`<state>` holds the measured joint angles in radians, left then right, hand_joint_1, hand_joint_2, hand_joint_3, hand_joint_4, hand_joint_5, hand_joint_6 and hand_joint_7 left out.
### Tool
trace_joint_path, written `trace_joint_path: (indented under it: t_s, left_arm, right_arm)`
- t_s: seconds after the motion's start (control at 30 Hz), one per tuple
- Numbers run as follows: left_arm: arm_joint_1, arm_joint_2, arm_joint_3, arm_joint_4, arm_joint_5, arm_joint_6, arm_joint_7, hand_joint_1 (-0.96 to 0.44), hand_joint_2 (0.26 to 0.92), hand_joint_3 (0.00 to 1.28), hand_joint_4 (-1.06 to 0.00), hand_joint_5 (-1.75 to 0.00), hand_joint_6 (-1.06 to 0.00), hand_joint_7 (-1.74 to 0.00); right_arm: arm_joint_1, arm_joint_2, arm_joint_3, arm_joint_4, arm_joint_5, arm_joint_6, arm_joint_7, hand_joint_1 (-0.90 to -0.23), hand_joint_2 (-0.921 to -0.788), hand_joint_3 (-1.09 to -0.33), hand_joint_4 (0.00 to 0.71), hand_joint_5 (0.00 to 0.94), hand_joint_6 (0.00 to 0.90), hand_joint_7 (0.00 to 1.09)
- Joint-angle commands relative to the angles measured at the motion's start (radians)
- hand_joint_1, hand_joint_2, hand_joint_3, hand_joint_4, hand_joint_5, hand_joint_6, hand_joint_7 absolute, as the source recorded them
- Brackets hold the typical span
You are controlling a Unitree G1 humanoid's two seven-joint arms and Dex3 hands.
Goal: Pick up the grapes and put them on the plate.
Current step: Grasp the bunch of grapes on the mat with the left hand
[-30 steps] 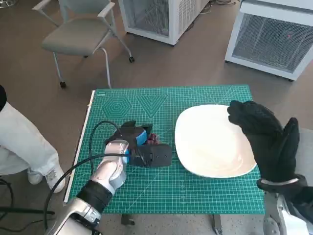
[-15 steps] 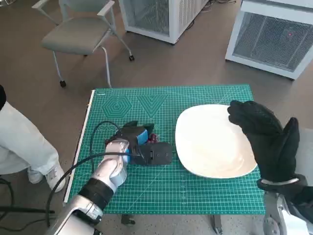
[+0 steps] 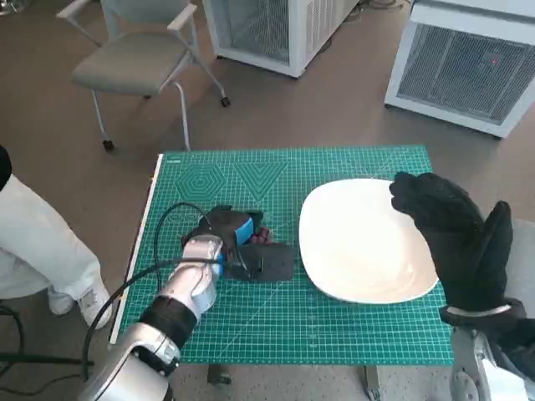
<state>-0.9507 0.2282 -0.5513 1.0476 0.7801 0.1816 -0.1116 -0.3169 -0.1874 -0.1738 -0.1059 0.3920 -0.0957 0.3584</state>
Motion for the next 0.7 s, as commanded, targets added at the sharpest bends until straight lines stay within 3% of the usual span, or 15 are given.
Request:
trace_joint_path:
  t_s: [0.03,0.23,0.7]
  left_arm:
    - [0.01,0.004,-0.011,0.009,-0.009,-0.012,-0.019,0.36,0.748,0.64,-0.41,-1.6,-0.63,-0.32]
    - [0.006,0.011,0.0,0.003,-0.027,-0.025,-0.033,0.37,0.766,0.54,-0.48,-1.51,-0.6,-0.37]
    - [-0.002,0.012,0.001,0.034,-0.042,-0.055,-0.018,0.37,0.791,0.47,-0.51,-1.48,-0.65,-0.44]
  right_arm:
    - [0.022,-0.003,-0.002,0.004,0.001,0.016,-0.001,-0.305,-0.921,-0.624,0.352,0.924,0.234,1.07]
    - [0.019,-0.001,0.0,0.005,-0.003,0.014,-0.002,-0.304,-0.921,-0.624,0.352,0.925,0.234,1.07]
    - [0.012,-0.002,-0.001,0.014,-0.006,0.007,0.0,-0.305,-0.921,-0.623,0.353,0.924,0.235,1.07]
